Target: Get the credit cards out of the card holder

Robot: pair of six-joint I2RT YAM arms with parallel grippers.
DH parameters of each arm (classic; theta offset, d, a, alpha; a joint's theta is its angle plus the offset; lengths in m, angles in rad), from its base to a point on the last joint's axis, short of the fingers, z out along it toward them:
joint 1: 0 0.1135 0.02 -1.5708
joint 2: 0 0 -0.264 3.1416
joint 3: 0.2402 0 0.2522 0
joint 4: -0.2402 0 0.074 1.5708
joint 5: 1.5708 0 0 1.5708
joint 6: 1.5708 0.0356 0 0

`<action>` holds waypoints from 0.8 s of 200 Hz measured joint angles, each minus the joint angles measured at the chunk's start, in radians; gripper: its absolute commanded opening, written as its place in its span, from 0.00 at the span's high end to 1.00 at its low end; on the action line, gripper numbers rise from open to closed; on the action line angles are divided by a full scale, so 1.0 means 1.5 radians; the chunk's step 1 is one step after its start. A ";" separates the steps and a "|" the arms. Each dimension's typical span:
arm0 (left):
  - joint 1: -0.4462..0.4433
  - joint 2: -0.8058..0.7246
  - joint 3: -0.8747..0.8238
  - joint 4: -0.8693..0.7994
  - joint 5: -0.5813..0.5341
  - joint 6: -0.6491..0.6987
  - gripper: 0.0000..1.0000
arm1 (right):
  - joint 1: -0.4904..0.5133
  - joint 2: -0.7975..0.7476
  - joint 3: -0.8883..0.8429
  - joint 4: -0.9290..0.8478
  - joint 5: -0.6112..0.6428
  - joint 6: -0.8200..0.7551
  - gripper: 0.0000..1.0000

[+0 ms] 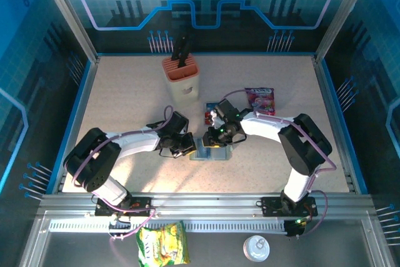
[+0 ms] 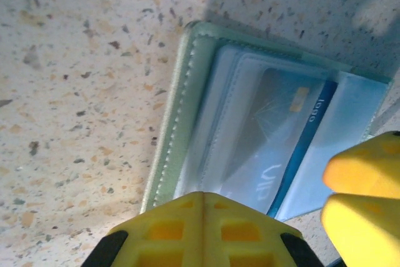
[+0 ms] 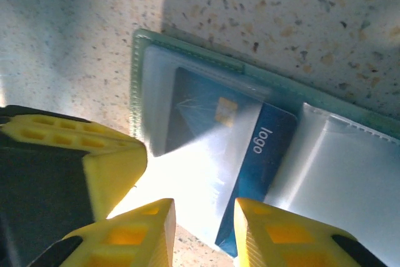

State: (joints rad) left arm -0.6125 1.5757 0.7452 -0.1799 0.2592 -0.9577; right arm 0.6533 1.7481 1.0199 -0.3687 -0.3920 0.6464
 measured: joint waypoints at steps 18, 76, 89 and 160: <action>-0.001 0.000 0.008 0.000 0.001 0.000 1.00 | 0.000 -0.011 -0.004 0.001 0.000 0.000 0.69; -0.006 0.011 0.024 0.004 0.016 0.007 1.00 | -0.005 -0.013 -0.022 0.000 0.005 0.003 0.69; -0.006 0.023 0.026 0.004 0.018 0.011 1.00 | -0.006 -0.014 -0.026 0.001 0.006 0.003 0.69; -0.006 0.037 0.031 -0.009 0.015 0.028 1.00 | -0.018 -0.014 -0.054 0.025 -0.009 0.018 0.69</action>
State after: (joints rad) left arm -0.6220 1.6310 0.7914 -0.1940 0.2817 -0.9150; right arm 0.6270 1.7267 0.9390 -0.3309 -0.4049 0.6735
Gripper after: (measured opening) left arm 0.041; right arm 0.307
